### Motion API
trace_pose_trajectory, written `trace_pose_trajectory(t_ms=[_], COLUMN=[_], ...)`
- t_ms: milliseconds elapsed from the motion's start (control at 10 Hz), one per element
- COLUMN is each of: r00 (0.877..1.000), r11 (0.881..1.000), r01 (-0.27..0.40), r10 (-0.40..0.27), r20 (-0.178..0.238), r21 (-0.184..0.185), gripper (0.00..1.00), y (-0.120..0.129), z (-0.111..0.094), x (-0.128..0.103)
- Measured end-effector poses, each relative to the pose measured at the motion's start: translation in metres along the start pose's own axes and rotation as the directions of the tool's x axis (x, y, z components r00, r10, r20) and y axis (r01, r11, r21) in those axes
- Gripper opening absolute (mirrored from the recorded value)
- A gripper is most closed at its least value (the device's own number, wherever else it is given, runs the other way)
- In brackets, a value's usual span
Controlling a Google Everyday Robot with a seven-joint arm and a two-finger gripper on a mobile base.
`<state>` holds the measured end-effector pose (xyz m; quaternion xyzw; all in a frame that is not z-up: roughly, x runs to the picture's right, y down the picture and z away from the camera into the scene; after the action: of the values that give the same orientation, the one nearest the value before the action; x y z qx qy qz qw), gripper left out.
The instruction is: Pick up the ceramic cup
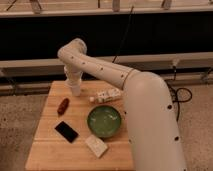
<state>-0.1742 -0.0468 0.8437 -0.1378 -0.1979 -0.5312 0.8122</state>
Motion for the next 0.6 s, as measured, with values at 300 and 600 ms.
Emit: trace_pose_trajectory(t_ms=[300,600], r00=[1.0,0.999], r11=[0.999,0.996], r01=[-0.027,-0.05], r10=[0.026,0.049], r20=[-0.016,-0.011], r21=[-0.046,-0.08], gripper=[0.8,0.8], y=[0.005,0.013], z=[0.003,0.016], x=[0.017,0.025])
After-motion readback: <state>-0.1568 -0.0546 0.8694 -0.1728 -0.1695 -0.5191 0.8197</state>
